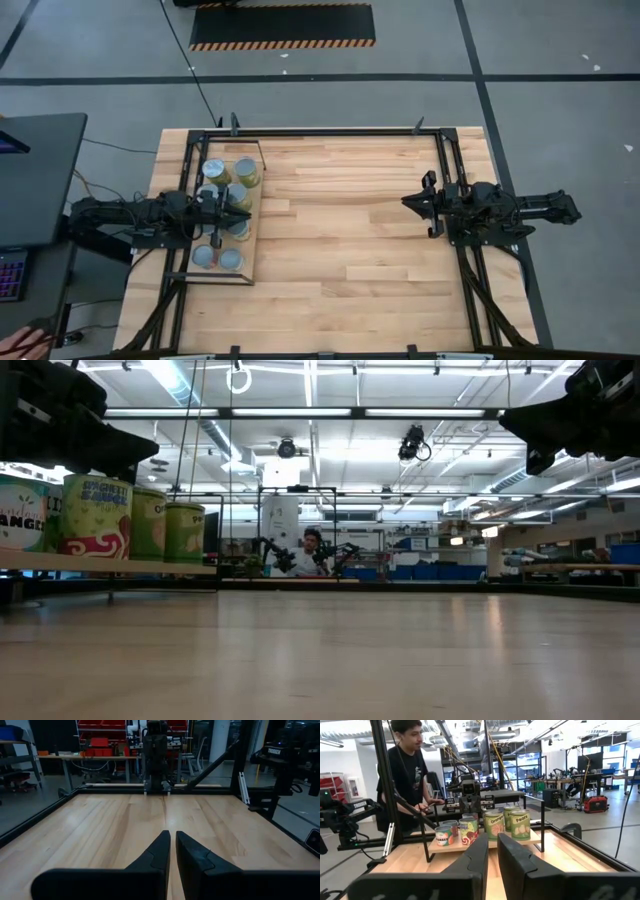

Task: Pick and place cans onto a shelf
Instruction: Return to Home Position

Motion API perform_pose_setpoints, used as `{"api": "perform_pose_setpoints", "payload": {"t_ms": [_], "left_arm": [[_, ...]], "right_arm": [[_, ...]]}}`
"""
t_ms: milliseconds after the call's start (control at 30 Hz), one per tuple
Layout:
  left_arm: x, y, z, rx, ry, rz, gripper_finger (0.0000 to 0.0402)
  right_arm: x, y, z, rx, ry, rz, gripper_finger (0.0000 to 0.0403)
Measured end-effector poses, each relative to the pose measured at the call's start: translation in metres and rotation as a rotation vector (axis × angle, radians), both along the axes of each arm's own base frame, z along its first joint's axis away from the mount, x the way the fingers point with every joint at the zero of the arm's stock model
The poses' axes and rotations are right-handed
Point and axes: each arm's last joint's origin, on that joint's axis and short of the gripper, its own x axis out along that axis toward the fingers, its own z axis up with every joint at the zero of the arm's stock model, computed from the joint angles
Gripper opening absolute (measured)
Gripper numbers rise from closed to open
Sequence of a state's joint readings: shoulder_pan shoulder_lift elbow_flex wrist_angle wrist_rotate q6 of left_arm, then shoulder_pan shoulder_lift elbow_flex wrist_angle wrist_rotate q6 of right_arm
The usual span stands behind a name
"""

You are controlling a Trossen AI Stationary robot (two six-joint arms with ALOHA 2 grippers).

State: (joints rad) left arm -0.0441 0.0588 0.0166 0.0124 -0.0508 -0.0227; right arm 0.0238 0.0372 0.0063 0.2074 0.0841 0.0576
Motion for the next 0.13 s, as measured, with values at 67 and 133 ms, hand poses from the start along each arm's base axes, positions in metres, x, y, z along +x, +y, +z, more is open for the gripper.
{"api": "perform_pose_setpoints", "payload": {"t_ms": [67,133], "left_arm": [[0.0000,0.0000,0.0000,0.000,0.000,0.000,0.0036],[0.0000,0.0000,0.0000,0.000,0.000,0.000,0.0036]], "right_arm": [[0.0000,0.0000,0.0000,0.000,0.000,0.000,0.0048],[0.0000,0.0000,0.0000,0.000,0.000,0.000,0.0048]]}}
